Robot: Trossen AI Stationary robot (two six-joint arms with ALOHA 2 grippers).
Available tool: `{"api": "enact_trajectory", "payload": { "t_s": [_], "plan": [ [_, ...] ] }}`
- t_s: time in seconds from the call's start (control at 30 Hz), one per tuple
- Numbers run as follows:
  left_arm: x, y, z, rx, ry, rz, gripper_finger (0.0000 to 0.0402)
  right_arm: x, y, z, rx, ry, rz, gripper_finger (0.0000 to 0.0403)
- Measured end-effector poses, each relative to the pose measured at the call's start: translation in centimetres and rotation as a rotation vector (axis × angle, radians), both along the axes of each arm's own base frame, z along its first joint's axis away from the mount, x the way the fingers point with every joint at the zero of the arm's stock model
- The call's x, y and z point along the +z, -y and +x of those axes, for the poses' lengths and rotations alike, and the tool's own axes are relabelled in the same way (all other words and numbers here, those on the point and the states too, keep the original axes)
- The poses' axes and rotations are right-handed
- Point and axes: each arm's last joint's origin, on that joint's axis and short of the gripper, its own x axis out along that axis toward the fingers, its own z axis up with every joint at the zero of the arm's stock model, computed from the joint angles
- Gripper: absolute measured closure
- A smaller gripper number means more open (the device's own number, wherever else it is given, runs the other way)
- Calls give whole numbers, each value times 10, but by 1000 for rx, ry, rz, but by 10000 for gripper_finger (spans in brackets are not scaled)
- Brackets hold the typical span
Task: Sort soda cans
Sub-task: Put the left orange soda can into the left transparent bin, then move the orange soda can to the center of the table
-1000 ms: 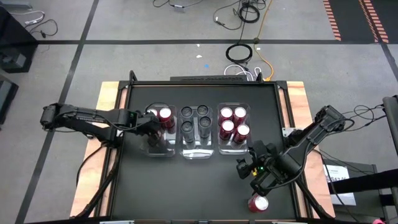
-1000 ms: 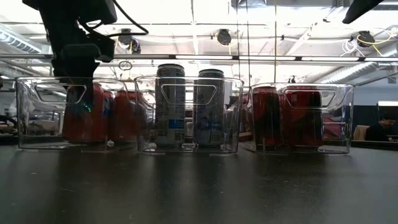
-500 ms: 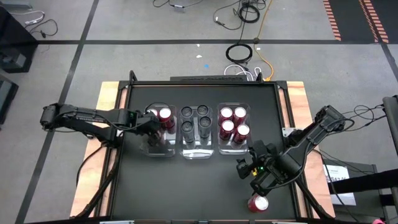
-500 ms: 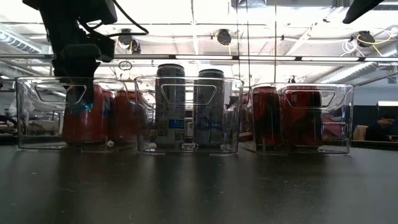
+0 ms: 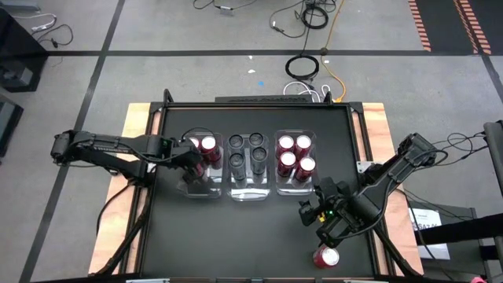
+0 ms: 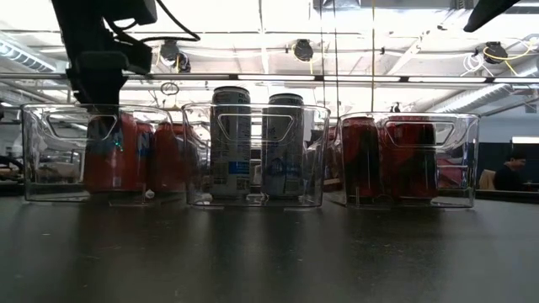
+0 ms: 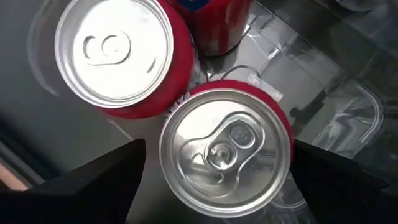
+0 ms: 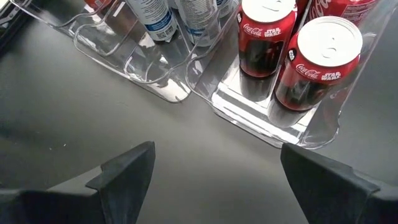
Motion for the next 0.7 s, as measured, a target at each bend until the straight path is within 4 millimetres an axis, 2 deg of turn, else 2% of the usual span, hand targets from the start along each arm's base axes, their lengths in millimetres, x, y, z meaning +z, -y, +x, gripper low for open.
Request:
{"api": "enact_trajectory", "payload": {
  "t_s": [0.17,0.37,0.53,0.7],
  "plan": [
    [15,0,1,8,7,0,8,1,0,-1,2,1,1,62],
    [41,0,6,52,94,-10,8,3,0,-6,17,-10,-3,62],
    [68,1,5,148,166,-41,8,7,-4,-19,58,-86,72,62],
    [94,14,5,186,273,-97,8,11,-18,-39,97,-134,183,62]
  ]
}}
